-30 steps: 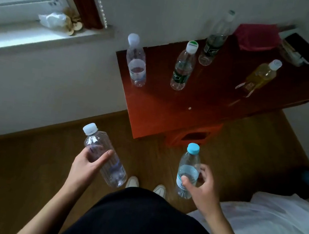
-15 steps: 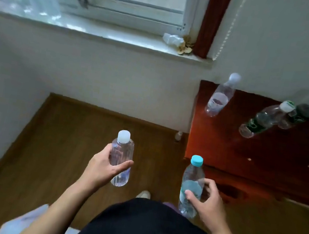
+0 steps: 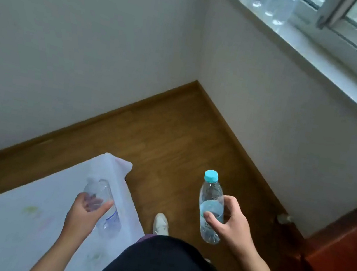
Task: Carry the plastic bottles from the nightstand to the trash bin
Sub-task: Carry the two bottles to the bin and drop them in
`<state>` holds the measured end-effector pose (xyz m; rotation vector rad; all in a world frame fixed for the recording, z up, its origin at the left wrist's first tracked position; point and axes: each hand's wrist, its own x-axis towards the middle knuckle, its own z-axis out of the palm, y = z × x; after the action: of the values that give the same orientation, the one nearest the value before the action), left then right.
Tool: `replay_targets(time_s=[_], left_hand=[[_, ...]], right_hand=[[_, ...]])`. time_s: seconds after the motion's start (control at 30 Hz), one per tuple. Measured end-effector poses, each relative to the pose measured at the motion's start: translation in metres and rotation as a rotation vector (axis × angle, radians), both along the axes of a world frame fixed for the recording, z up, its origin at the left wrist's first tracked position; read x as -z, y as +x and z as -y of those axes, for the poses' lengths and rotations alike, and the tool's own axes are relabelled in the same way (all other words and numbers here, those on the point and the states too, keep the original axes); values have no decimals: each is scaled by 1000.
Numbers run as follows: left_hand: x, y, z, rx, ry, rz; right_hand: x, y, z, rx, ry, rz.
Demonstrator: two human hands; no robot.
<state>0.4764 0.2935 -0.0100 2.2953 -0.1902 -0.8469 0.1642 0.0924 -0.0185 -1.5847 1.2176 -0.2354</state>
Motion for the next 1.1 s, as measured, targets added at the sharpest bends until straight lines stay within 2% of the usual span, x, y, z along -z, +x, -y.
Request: replay_targets(time_s=[0.13, 0.2, 0.43, 0.53, 0.67, 0.87, 1.1], left_hand=[[8, 34, -25, -222, 26, -35], [11, 54, -10, -253, 6, -48], [6, 125, 93, -52, -111, -41], [5, 154, 133, -28, -155, -33], [20, 192, 165, -58, -110, -31], [34, 229, 177, -347, -7, -24], [34, 225, 165, -915, -2, -29]], right_hand=[[-2, 64, 31, -118, -6, -22], [-4, 93, 48, -136, -23, -47], [-15, 157, 101, -78, -43, -69], [-16, 178, 135, -75, -65, -85], [-9, 213, 197, -118, -80, -105], [-9, 312, 298, -283, -73, -70], [-17, 487, 357, -760, -133, -81]])
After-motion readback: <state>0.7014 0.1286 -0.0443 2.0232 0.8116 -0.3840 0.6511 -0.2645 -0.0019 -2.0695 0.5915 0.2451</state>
